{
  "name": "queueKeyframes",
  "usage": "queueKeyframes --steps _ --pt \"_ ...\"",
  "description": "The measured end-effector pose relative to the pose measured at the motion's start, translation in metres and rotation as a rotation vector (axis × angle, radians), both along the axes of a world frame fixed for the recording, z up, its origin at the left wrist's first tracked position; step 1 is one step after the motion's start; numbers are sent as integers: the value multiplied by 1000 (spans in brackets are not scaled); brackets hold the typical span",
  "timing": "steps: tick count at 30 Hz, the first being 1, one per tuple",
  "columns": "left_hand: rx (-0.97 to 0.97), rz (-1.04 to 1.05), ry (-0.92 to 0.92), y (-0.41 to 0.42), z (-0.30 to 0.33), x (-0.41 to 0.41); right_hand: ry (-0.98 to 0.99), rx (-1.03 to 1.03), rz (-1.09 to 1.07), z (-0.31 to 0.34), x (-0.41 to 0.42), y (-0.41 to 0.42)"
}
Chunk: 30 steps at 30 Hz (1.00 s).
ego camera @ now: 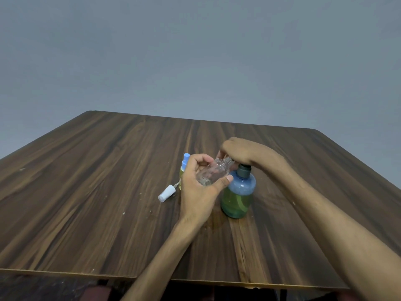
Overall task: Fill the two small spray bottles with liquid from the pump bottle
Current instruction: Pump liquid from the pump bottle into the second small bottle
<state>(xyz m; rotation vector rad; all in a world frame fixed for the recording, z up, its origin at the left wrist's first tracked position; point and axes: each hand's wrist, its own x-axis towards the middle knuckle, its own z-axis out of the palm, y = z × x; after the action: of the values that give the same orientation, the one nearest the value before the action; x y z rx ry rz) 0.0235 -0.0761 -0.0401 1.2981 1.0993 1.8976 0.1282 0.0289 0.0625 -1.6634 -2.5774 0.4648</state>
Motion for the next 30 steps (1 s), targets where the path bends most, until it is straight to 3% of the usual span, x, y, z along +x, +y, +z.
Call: queueKeyframes --steps 13,30 --pt "12 0 -2 1 -1 -1 161 -46 -59 11 -2 -14" --pt "-8 -8 9 3 -1 0 134 3 -68 9 0 -14"
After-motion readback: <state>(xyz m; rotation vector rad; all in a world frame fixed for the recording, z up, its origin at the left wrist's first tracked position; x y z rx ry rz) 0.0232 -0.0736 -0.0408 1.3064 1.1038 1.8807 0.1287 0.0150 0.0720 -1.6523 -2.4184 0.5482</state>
